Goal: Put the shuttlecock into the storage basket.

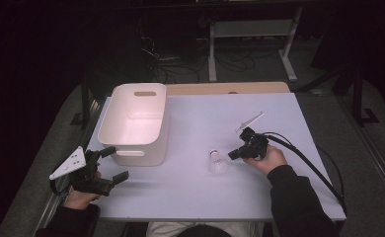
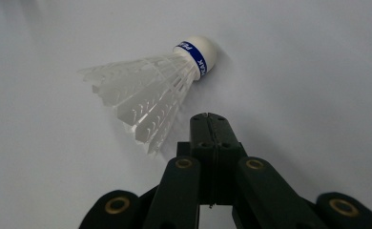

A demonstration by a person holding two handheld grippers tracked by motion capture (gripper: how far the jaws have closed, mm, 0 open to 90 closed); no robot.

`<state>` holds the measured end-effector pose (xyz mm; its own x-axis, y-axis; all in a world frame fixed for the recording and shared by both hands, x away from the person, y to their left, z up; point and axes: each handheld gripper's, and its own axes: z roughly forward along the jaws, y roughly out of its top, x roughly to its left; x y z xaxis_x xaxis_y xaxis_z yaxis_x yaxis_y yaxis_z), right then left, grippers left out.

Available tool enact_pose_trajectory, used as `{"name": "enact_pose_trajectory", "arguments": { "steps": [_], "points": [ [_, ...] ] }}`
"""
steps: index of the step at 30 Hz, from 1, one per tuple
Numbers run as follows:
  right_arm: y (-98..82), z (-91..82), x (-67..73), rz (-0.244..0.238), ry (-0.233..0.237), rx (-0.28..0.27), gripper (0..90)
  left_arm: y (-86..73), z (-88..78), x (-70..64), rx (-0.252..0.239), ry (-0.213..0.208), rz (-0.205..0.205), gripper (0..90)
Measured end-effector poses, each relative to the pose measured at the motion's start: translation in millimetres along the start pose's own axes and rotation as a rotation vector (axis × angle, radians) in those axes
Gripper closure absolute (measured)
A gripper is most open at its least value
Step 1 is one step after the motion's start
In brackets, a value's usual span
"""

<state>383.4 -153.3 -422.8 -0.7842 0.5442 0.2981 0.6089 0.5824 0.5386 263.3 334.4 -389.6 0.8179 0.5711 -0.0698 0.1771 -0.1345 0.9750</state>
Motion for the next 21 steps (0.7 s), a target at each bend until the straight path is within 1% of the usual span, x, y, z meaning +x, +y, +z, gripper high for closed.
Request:
{"name": "enact_pose_trajectory", "arguments": {
  "steps": [5,7,21],
  "points": [
    [-1.0,5.6,0.5,0.008,0.007,0.017,89.1,0.0,-0.1,-0.1,-0.001,0.0,0.0,0.0],
    [-1.1,7.8,1.1,0.003,0.009,0.019,89.1,0.0,-0.2,-0.2,-0.003,0.001,0.0,0.0],
    [0.2,11.1,8.7,0.008,0.06,-0.002,89.2,-0.1,-0.4,-0.3,-0.003,0.002,0.001,0.0]
  ]
}}
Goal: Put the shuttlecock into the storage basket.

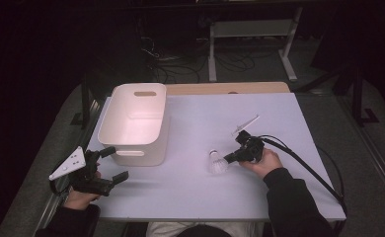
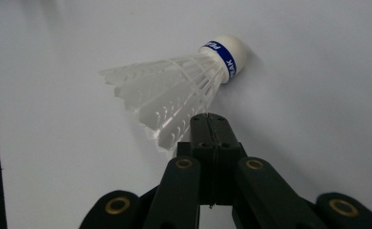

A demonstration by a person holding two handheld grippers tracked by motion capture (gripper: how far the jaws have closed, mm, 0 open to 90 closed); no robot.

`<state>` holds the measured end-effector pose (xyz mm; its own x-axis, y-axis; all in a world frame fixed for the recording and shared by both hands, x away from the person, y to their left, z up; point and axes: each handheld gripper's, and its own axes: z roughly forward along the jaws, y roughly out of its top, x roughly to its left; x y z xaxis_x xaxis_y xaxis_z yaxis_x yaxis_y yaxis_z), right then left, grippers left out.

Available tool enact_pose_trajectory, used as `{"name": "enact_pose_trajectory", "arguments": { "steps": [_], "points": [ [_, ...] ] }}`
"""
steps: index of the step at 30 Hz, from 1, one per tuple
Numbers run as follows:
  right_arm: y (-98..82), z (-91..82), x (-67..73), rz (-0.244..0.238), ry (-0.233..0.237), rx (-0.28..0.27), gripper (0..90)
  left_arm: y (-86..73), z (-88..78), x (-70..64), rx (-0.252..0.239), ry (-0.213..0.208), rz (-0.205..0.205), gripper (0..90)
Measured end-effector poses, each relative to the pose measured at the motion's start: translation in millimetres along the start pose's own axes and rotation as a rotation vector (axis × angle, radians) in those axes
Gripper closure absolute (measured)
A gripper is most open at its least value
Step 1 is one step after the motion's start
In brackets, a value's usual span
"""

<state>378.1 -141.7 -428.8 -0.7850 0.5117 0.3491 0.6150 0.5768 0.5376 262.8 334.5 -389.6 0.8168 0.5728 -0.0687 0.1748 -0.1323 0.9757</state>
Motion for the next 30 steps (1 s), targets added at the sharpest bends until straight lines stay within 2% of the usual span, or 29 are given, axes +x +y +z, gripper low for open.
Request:
{"name": "enact_pose_trajectory", "arguments": {
  "steps": [24,30],
  "points": [
    [5.9,11.1,12.6,-0.019,0.055,-0.003,89.2,0.0,0.1,0.1,0.0,0.0,0.0,0.0],
    [11.9,15.5,17.7,-0.04,0.061,0.005,89.2,0.1,0.0,0.1,-0.002,0.0,-0.001,0.0]
  ]
}}
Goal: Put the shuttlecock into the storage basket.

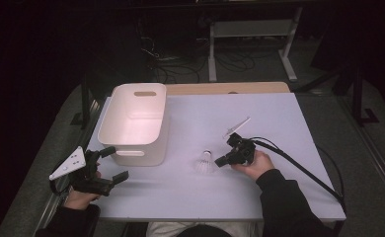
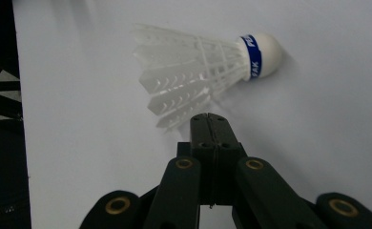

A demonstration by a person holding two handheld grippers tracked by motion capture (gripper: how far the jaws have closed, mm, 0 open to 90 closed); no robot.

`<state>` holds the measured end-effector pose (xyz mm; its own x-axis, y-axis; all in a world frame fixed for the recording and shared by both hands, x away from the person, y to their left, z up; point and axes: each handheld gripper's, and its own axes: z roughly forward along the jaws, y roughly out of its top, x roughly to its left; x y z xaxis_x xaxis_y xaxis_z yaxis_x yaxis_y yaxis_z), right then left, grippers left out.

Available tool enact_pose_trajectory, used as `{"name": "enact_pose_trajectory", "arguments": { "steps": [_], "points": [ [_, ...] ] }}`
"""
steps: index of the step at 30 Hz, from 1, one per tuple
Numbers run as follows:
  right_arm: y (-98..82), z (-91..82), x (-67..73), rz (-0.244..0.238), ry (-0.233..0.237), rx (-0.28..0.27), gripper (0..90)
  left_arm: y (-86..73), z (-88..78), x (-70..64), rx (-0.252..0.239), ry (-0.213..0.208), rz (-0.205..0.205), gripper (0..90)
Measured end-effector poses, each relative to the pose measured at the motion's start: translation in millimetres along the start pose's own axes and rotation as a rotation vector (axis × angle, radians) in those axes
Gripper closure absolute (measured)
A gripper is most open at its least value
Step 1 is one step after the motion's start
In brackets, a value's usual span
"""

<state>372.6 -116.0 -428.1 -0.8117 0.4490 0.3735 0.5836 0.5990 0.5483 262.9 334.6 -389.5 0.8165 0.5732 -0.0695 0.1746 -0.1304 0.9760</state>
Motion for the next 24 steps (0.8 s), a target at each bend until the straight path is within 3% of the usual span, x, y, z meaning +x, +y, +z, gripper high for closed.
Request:
{"name": "enact_pose_trajectory", "arguments": {
  "steps": [3,18,24],
  "points": [
    [8.5,6.6,4.7,-0.021,-0.001,0.014,89.2,0.0,-0.2,-0.1,0.0,0.0,0.001,0.0],
    [16.3,15.7,5.4,-0.011,0.019,-0.009,89.2,0.0,0.1,0.1,0.0,-0.002,-0.001,0.0],
    [30.4,26.1,13.0,-0.054,0.016,0.013,89.3,0.0,-0.5,0.0,0.0,-0.003,0.0,0.0]
  ]
}}
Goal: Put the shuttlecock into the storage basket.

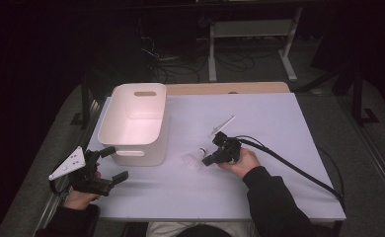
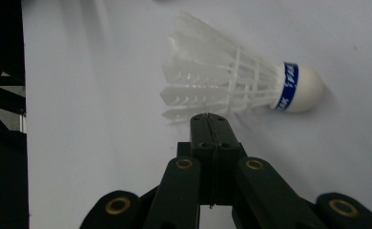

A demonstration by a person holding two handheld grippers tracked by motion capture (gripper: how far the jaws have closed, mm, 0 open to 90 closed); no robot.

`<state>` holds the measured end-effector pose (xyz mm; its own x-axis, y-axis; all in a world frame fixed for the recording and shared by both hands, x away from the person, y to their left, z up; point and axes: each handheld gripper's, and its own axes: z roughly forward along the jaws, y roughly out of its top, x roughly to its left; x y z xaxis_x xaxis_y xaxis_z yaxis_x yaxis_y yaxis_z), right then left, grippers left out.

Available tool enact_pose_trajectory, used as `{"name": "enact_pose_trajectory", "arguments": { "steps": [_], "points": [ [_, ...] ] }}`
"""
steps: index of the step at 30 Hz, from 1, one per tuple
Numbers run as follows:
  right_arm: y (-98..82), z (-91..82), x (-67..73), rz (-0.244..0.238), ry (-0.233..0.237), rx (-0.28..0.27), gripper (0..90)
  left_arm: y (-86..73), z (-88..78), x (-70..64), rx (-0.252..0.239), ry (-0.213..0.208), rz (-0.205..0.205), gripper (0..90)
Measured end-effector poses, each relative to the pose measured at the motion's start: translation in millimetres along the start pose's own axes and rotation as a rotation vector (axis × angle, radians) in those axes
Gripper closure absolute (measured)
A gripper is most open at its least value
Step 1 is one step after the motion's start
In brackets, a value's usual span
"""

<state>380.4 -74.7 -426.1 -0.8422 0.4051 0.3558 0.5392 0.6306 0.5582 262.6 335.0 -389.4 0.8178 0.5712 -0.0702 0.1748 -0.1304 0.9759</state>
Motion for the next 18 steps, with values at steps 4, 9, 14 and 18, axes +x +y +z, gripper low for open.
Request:
{"name": "enact_pose_trajectory", "arguments": {
  "steps": [4,9,14,18],
  "points": [
    [7.6,3.7,0.3,-0.002,0.002,-0.011,89.3,-0.2,0.1,0.1,0.002,-0.001,0.003,0.0],
    [15.6,8.0,-1.0,-0.007,-0.006,-0.015,89.2,-0.1,-0.2,-0.1,0.0,-0.002,0.002,0.0],
    [18.6,9.3,-5.1,0.003,-0.015,-0.028,89.3,-0.1,0.0,0.0,0.001,-0.002,0.001,0.0],
    [24.7,14.4,-4.5,0.003,-0.017,-0.02,89.3,0.0,-0.2,0.0,0.0,-0.003,0.001,0.0]
  ]
}}
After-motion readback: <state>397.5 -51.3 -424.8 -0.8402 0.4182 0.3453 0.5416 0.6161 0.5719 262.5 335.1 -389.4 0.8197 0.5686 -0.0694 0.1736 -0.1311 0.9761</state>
